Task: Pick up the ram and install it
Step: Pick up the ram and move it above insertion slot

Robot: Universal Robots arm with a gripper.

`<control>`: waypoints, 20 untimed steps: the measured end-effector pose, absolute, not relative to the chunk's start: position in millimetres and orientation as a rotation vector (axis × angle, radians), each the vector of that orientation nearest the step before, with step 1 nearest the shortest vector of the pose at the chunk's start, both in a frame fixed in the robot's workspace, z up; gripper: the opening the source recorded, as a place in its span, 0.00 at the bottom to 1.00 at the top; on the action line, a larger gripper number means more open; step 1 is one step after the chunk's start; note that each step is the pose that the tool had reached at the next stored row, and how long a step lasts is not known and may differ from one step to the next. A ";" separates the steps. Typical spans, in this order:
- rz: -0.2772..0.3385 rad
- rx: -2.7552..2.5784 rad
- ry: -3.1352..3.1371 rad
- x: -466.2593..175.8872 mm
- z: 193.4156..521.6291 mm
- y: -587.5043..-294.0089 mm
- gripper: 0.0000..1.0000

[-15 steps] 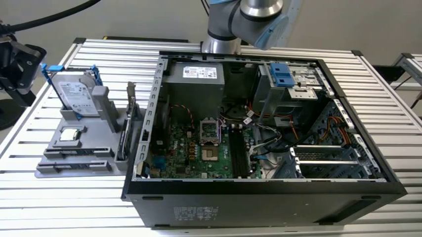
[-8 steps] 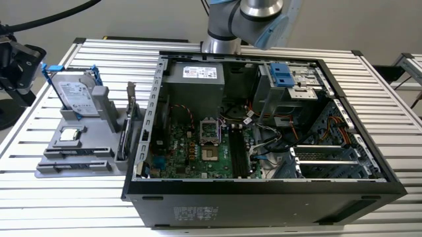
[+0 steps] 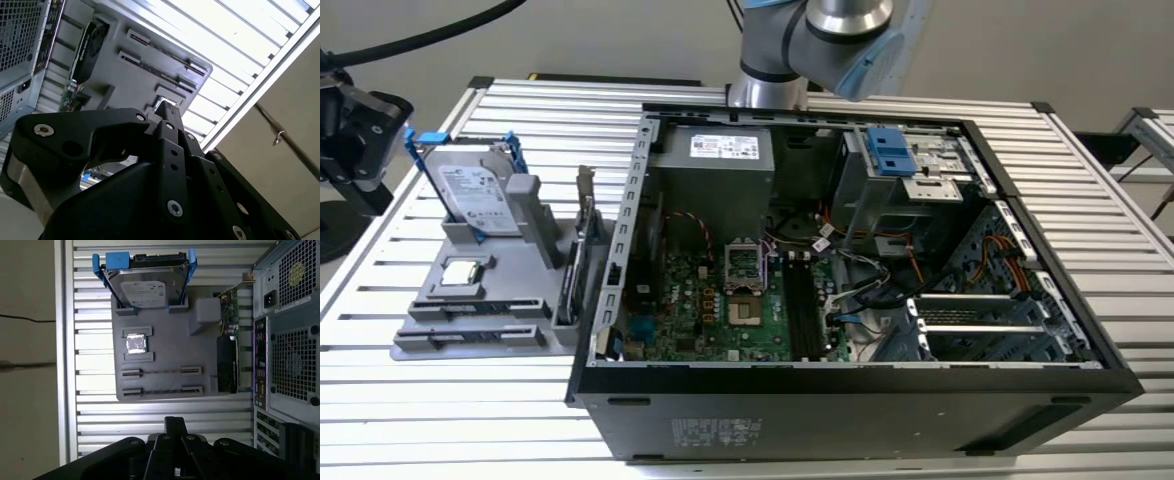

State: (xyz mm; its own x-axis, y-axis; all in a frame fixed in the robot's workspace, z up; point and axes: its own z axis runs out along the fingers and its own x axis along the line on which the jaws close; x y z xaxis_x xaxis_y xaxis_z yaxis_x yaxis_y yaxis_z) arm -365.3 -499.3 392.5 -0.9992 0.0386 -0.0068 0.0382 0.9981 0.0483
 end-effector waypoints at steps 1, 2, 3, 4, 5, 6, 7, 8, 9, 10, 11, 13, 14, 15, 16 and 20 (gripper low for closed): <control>0.076 0.063 3.132 -365.3 392.5 -499.4 0.00; 0.075 0.066 3.132 -365.3 392.5 -499.4 0.00; 0.075 0.068 3.132 -365.3 392.5 -499.4 0.00; 0.075 0.071 3.132 -365.3 392.5 -499.4 0.00; 0.075 0.073 3.132 -365.3 392.5 -499.4 0.00; 0.075 0.077 3.132 -365.3 392.5 -499.4 0.00; 0.075 0.080 3.132 -365.2 392.5 -499.4 0.00; 0.075 0.086 3.131 -365.2 392.5 -499.4 0.00; 0.075 0.093 3.131 -365.3 392.5 -499.4 0.00; 0.075 0.102 3.131 -365.2 392.5 -499.4 0.00; 0.075 0.112 3.130 -365.3 392.5 -499.4 0.00; 0.075 0.133 3.129 -365.3 392.5 -499.4 0.00; 0.075 0.144 3.128 -365.2 392.5 -499.4 0.00; 0.075 0.154 3.128 -365.2 392.5 -499.4 0.00; 0.075 0.166 3.127 -365.3 392.5 -499.4 0.00; 0.075 0.216 3.123 -365.3 392.5 -499.4 0.00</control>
State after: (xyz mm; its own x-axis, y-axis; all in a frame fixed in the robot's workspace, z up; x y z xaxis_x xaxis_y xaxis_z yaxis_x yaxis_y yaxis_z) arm -365.3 -499.4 392.5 -0.9904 0.1377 -0.0068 0.1373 0.9894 0.0483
